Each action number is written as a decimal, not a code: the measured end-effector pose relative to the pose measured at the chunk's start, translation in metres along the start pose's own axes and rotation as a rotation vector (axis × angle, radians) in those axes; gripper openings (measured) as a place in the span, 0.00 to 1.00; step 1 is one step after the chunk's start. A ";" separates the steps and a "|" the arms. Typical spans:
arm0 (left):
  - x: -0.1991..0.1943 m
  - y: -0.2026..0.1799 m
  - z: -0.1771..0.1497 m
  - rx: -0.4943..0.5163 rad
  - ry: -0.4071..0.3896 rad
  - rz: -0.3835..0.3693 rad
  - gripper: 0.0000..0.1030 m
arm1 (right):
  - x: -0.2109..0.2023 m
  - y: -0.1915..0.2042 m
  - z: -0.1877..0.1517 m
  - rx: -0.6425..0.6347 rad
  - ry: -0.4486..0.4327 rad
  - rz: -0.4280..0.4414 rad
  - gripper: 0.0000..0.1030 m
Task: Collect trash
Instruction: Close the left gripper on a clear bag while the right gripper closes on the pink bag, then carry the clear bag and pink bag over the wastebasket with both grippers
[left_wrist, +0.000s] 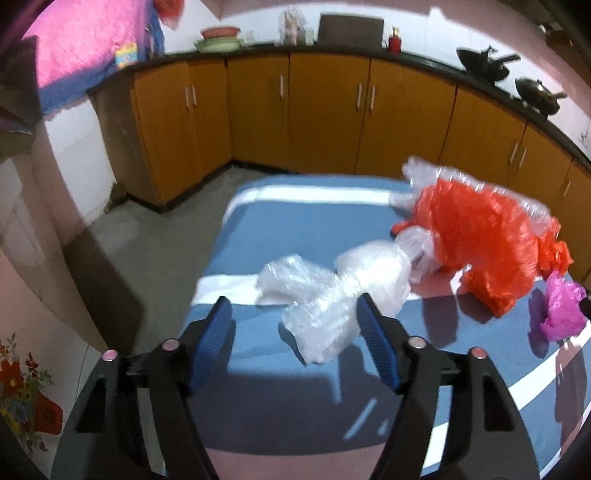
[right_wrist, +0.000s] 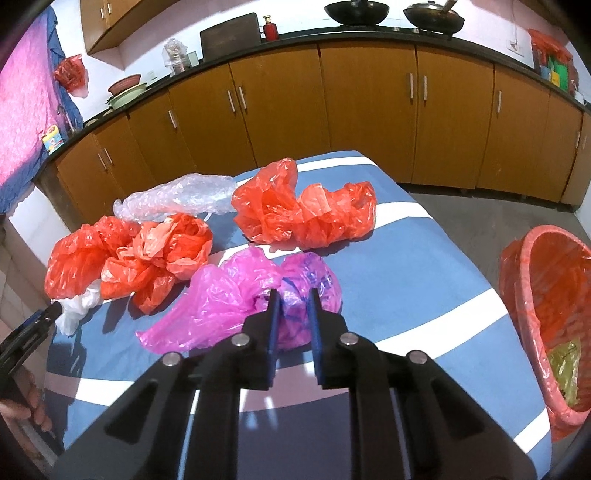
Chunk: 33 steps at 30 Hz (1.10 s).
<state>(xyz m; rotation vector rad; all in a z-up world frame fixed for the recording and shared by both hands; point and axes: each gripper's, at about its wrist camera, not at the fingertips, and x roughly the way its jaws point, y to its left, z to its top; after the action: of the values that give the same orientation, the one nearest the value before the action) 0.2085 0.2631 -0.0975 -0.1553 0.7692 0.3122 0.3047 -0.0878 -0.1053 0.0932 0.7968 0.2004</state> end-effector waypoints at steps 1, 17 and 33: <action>0.006 0.000 0.000 0.003 0.030 -0.011 0.62 | 0.000 0.000 0.000 -0.002 0.000 0.000 0.16; 0.004 -0.007 -0.006 0.040 0.050 -0.089 0.05 | -0.001 -0.001 -0.002 -0.002 0.002 0.002 0.15; -0.049 -0.007 -0.019 -0.006 -0.028 -0.091 0.05 | -0.028 -0.026 -0.009 0.035 -0.007 -0.009 0.14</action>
<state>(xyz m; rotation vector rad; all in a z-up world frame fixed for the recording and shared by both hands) 0.1656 0.2407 -0.0759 -0.1904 0.7310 0.2301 0.2830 -0.1188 -0.0958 0.1232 0.7942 0.1776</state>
